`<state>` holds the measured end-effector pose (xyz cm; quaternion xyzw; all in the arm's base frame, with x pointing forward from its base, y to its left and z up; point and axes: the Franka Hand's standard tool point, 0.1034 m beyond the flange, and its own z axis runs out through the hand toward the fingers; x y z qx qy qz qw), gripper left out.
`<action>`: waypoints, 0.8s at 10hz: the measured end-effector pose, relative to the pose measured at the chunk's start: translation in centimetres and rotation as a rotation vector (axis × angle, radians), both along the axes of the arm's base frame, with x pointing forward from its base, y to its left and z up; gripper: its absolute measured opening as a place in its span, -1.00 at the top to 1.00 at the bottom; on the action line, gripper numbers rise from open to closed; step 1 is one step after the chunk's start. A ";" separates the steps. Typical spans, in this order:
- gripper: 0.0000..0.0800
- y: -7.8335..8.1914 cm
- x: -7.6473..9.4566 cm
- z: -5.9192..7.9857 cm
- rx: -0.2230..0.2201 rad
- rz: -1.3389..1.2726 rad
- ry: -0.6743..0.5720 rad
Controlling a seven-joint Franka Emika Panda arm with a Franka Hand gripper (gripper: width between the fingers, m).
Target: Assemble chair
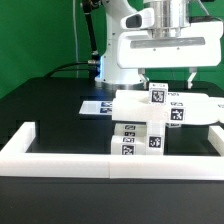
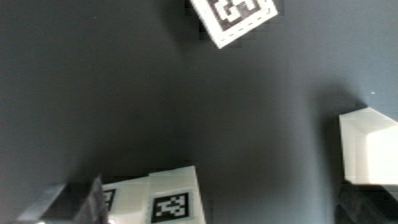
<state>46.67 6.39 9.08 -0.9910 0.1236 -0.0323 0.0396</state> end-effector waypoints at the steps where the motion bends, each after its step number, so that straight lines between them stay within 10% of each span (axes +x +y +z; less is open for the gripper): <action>1: -0.62 0.0 0.0 0.0 0.000 0.000 0.000; 8: -0.62 0.6 -2.4 -1.9 -0.020 0.009 0.014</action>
Offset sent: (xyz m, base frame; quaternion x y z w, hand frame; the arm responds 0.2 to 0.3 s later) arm -0.0220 0.0074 -0.0166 -0.0264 0.0305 0.0113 0.9991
